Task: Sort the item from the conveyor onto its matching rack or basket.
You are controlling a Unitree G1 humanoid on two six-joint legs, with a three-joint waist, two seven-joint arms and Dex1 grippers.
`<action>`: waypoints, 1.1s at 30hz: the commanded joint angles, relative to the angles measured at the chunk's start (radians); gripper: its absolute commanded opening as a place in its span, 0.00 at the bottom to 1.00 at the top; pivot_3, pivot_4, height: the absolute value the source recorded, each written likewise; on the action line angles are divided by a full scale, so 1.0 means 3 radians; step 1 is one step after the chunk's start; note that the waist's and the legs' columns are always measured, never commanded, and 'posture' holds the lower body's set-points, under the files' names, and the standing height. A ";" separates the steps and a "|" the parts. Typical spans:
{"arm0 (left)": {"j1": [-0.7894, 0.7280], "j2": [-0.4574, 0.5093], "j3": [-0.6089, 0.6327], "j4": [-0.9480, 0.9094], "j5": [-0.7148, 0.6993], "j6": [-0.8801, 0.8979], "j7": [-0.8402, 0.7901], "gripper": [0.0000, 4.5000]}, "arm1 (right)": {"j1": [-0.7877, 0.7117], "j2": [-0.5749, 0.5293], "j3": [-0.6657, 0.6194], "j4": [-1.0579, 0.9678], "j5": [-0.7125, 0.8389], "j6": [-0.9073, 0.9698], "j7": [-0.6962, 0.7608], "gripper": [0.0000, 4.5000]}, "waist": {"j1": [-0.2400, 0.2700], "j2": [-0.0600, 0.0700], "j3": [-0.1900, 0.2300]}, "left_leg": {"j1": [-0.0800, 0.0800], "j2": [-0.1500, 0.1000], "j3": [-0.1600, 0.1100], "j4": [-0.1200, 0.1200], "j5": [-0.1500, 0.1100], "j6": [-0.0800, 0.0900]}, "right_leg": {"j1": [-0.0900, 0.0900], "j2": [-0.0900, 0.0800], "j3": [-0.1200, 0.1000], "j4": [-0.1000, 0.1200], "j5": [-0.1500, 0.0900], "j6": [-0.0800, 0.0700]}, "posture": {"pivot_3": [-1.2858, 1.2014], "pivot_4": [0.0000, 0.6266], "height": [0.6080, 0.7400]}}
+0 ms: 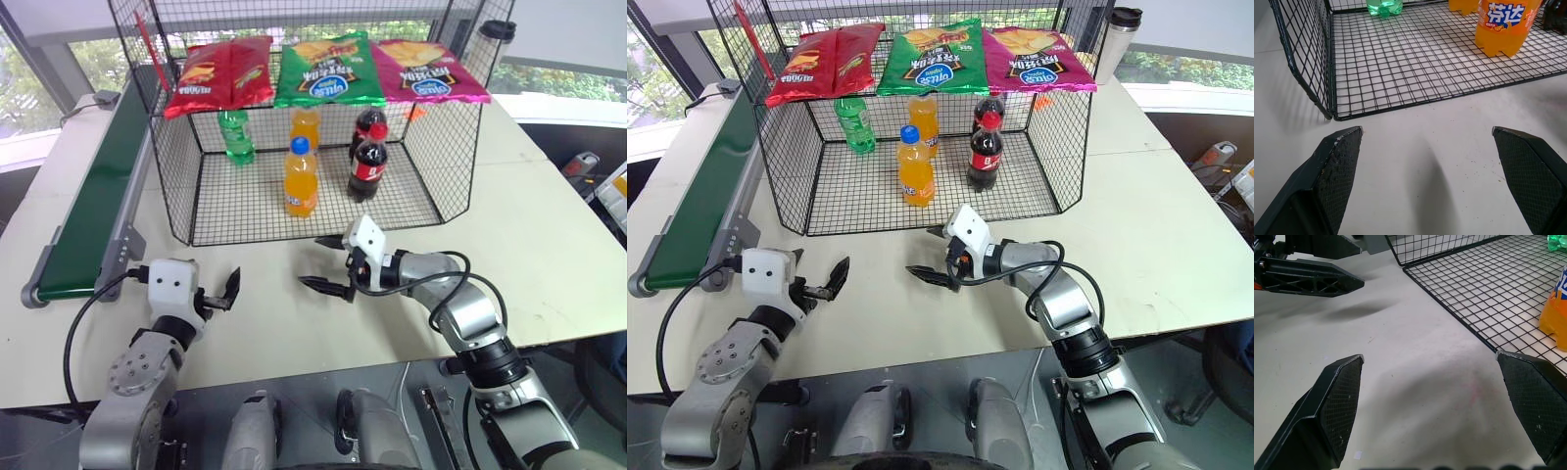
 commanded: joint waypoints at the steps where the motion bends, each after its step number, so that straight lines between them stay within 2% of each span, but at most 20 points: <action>1: 0.0030 -0.0030 -0.0014 -0.0164 -0.0041 -0.0075 -0.0006 0.98 | -0.0026 -0.0015 -0.0034 -0.0198 0.0059 -0.0012 0.0018 1.00 | 0.0000 0.0000 0.0000 | 0.0000 0.0000 0.0000 0.0000 0.0000 0.0000 | 0.0000 0.0000 0.0000 0.0000 0.0000 0.0000 | 0.52 0.24 1.00; 33: -0.0008 0.0035 -0.0060 -0.0147 0.0038 -0.0074 0.0010 0.98 | -0.0051 -0.0006 -0.0033 -0.0183 0.0056 -0.0007 0.0027 1.00 | 0.0000 0.0000 0.0000 | 0.0000 0.0000 0.0000 0.0000 0.0000 0.0000 | 0.0000 0.0000 0.0000 0.0000 0.0000 -0.0001 | 0.52 0.24 1.00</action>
